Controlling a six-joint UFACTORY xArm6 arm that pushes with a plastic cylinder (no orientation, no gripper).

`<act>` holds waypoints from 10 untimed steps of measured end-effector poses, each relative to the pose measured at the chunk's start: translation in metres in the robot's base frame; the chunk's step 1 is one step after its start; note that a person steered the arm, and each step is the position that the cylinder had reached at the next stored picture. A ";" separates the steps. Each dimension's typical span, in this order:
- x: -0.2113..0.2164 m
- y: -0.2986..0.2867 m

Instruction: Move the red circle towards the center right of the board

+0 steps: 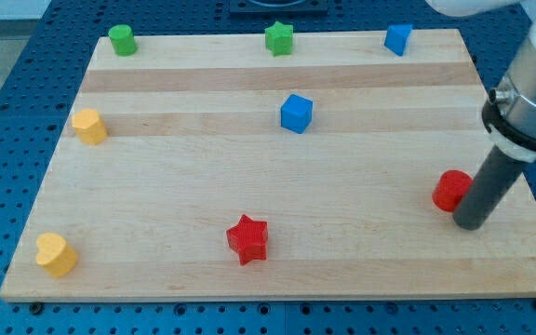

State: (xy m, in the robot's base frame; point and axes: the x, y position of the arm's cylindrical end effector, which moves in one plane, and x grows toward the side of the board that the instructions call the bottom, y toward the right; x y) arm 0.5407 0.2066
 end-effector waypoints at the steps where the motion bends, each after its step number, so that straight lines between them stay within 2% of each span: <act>1: -0.012 -0.004; 5: -0.088 -0.027; 7: -0.090 -0.075; 8: -0.110 -0.079; 10: -0.137 -0.040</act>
State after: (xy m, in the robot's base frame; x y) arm 0.4037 0.1668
